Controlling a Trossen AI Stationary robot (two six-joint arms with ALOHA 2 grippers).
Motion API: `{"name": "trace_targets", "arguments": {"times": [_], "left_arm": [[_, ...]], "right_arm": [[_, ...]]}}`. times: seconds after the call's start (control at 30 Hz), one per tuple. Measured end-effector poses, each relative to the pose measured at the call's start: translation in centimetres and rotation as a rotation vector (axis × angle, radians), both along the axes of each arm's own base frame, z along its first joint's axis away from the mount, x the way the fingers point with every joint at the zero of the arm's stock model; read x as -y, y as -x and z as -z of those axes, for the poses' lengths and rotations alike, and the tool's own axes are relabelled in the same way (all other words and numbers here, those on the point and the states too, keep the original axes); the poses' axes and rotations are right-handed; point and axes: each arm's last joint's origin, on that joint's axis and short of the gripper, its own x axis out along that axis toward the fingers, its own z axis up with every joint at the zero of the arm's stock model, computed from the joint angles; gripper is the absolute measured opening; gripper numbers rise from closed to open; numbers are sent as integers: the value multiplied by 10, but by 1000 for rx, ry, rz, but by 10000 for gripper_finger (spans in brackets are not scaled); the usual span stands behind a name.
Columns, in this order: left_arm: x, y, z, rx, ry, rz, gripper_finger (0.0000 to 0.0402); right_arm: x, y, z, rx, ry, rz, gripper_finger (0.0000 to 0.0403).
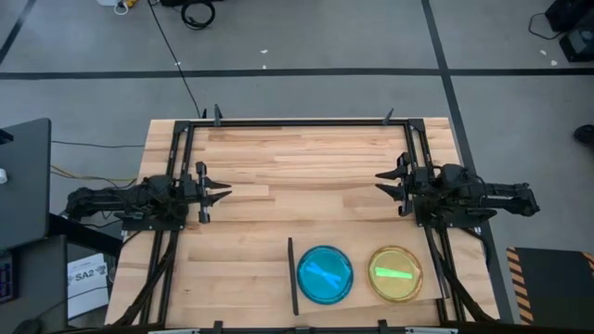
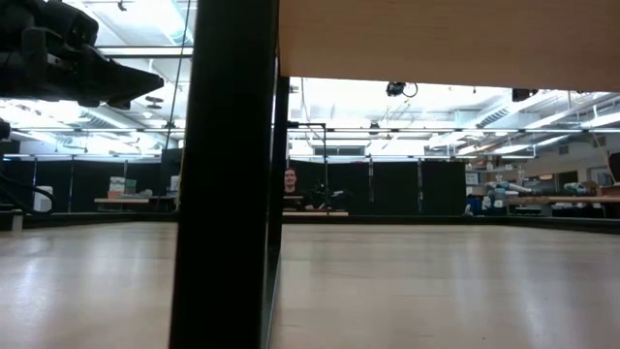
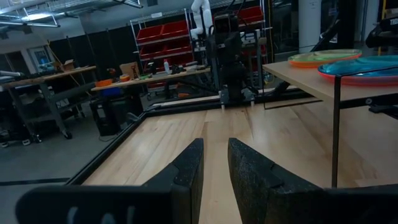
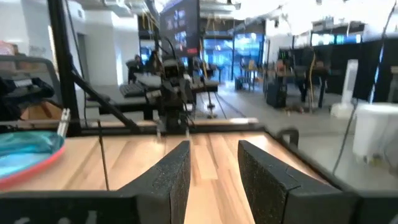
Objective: Place and stack plates onto a shelf
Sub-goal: Return to Home Position
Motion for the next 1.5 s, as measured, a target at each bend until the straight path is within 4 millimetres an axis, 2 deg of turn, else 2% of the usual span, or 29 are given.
{"name": "trace_targets", "arguments": {"times": [0.17,0.47,1.5], "left_arm": [[0,0,0,0,0,0,79],[0,0,0,2,13,1,79],[0,0,0,4,26,1,79]], "right_arm": [[2,-1,8,-71,-64,-3,140],[4,-7,31,-102,-76,-27,140],[7,-6,32,-107,-95,21,140]]}}
